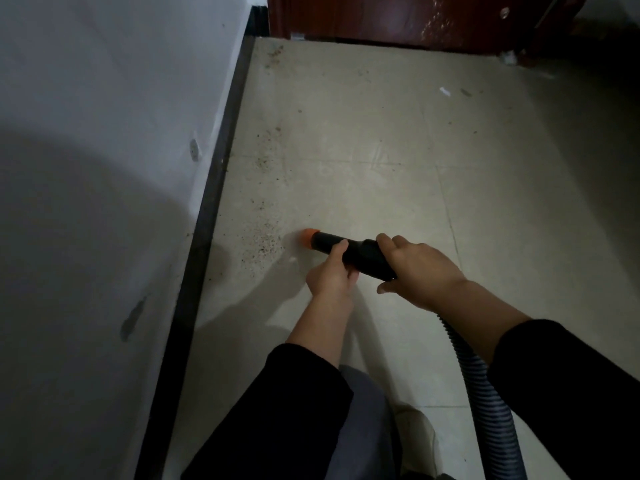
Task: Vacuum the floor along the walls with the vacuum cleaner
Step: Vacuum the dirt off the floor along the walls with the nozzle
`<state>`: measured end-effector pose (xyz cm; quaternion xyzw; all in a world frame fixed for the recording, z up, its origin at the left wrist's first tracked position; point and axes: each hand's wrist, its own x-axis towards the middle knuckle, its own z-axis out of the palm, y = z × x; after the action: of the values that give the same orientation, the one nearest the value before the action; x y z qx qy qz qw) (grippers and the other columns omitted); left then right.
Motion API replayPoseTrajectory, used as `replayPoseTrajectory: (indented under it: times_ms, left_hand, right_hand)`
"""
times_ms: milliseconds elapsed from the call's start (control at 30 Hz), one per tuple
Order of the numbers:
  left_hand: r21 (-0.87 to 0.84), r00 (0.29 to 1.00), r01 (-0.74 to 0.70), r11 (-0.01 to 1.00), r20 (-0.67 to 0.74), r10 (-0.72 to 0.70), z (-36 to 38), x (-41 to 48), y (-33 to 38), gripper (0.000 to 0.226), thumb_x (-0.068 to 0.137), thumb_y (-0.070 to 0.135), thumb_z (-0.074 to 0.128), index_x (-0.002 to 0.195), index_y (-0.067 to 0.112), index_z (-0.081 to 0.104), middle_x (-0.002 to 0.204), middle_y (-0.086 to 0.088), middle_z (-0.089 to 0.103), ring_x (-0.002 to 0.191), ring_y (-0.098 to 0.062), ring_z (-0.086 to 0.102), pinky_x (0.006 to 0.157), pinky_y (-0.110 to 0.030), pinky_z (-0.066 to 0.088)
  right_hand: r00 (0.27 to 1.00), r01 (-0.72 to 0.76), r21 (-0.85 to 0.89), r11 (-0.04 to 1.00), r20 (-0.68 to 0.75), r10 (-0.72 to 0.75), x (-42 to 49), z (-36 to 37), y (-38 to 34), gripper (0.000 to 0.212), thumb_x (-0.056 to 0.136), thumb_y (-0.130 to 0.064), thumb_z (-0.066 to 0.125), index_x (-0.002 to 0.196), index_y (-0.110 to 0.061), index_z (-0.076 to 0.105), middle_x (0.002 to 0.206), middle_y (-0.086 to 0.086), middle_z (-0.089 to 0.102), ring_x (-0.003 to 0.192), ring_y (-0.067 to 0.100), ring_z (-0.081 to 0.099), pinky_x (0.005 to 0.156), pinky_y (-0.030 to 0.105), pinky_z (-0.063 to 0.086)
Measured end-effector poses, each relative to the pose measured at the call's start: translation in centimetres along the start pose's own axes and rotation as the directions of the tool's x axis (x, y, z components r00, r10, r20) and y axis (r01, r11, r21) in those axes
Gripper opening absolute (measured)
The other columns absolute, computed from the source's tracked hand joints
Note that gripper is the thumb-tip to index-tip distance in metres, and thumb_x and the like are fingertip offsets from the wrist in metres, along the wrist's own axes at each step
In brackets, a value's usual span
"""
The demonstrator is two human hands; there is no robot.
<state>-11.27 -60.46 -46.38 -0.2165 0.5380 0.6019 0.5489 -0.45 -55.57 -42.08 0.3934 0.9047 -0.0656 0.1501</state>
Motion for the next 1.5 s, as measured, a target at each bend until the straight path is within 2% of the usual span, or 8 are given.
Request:
replayPoseTrajectory:
  times_ms: [167, 300, 500, 733, 867, 1133, 1300, 1500]
  left_hand:
    - [-0.007, 1.000, 0.008, 1.000, 0.021, -0.008, -0.5, -0.3, -0.3, 0.028, 0.087, 0.012, 0.072, 0.109, -0.003, 0.062, 0.109, -0.018, 0.070, 0.072, -0.013, 0.066, 0.072, -0.023, 0.056]
    - [-0.015, 0.998, 0.052, 0.999, 0.030, -0.052, -0.9, -0.9, -0.8, 0.038, 0.086, 0.010, 0.072, 0.118, -0.006, 0.059, 0.115, -0.018, 0.067, 0.076, -0.015, 0.065, 0.072, -0.024, 0.056]
    - [0.015, 0.992, 0.104, 0.994, 0.067, -0.105, -1.3, -1.7, -1.3, 0.041, 0.088, 0.014, 0.069, 0.124, -0.001, 0.057, 0.098, -0.010, 0.066, 0.078, -0.014, 0.063, 0.079, -0.025, 0.055]
    - [0.017, 0.986, 0.142, 0.990, 0.086, -0.143, -1.7, -2.4, -1.2, 0.041, 0.089, 0.012, 0.066, 0.127, -0.001, 0.056, 0.103, -0.012, 0.066, 0.080, -0.016, 0.063, 0.067, -0.025, 0.055]
    - [0.007, 0.986, 0.156, 0.988, 0.059, -0.156, -2.0, -2.6, -0.8, 0.040, 0.089, 0.013, 0.065, 0.126, 0.000, 0.056, 0.107, -0.013, 0.066, 0.078, -0.016, 0.063, 0.062, -0.024, 0.054]
    - [-0.017, 0.989, 0.145, 0.989, 0.000, -0.145, -2.8, -2.3, 0.3, 0.039, 0.088, 0.020, 0.064, 0.122, 0.003, 0.058, 0.114, -0.012, 0.067, 0.079, -0.015, 0.062, 0.066, -0.022, 0.052]
    - [-0.031, 0.992, 0.118, 0.992, -0.034, -0.119, -3.4, -1.9, 0.6, 0.035, 0.084, 0.022, 0.064, 0.114, 0.005, 0.061, 0.110, -0.011, 0.069, 0.090, -0.019, 0.066, 0.077, -0.027, 0.052]
    - [-0.125, 0.993, 0.088, 0.988, -0.071, -0.097, -3.9, -1.9, 0.9, 0.040, 0.083, 0.022, 0.063, 0.118, 0.003, 0.064, 0.112, -0.012, 0.069, 0.089, -0.021, 0.067, 0.066, -0.026, 0.052]
  right_hand:
    - [1.000, 0.017, 0.003, 1.000, 0.000, -0.017, -0.6, -0.1, 0.1, 0.064, 0.085, -0.040, 0.070, 0.133, -0.014, 0.035, 0.118, 0.008, 0.055, 0.095, 0.030, 0.060, 0.068, 0.031, 0.040]
    - [0.999, 0.033, 0.031, 0.999, 0.011, -0.033, -1.6, 0.1, 0.6, 0.062, 0.084, -0.041, 0.070, 0.131, -0.016, 0.037, 0.114, 0.006, 0.056, 0.092, 0.028, 0.060, 0.068, 0.031, 0.040]
    - [0.998, 0.046, 0.056, 0.997, 0.028, -0.048, -2.8, 0.3, 1.3, 0.061, 0.083, -0.041, 0.072, 0.129, -0.018, 0.039, 0.112, 0.004, 0.057, 0.090, 0.027, 0.059, 0.069, 0.031, 0.042]
    - [0.996, 0.079, 0.094, 0.992, 0.036, -0.082, -3.2, 0.5, 1.9, 0.062, 0.081, -0.043, 0.073, 0.128, -0.021, 0.041, 0.111, 0.000, 0.057, 0.090, 0.024, 0.058, 0.074, 0.033, 0.047]
    - [0.993, 0.104, 0.085, 0.991, 0.041, -0.108, -2.8, 0.5, 1.4, 0.062, 0.082, -0.044, 0.072, 0.130, -0.023, 0.039, 0.113, -0.001, 0.057, 0.090, 0.023, 0.058, 0.074, 0.032, 0.048]
    - [0.984, 0.168, 0.062, 0.984, 0.043, -0.171, -1.5, 0.3, -0.2, 0.063, 0.083, -0.045, 0.071, 0.131, -0.021, 0.038, 0.116, 0.001, 0.056, 0.092, 0.025, 0.059, 0.070, 0.030, 0.043]
    - [0.977, 0.205, 0.047, 0.978, 0.045, -0.207, -0.8, 0.1, -1.4, 0.063, 0.083, -0.045, 0.071, 0.131, -0.022, 0.038, 0.116, 0.001, 0.056, 0.092, 0.024, 0.059, 0.071, 0.030, 0.043]
    - [0.969, 0.241, 0.035, 0.970, 0.053, -0.243, -0.5, 0.1, -2.4, 0.065, 0.083, -0.046, 0.070, 0.133, -0.020, 0.037, 0.117, 0.002, 0.055, 0.093, 0.024, 0.059, 0.070, 0.029, 0.041]
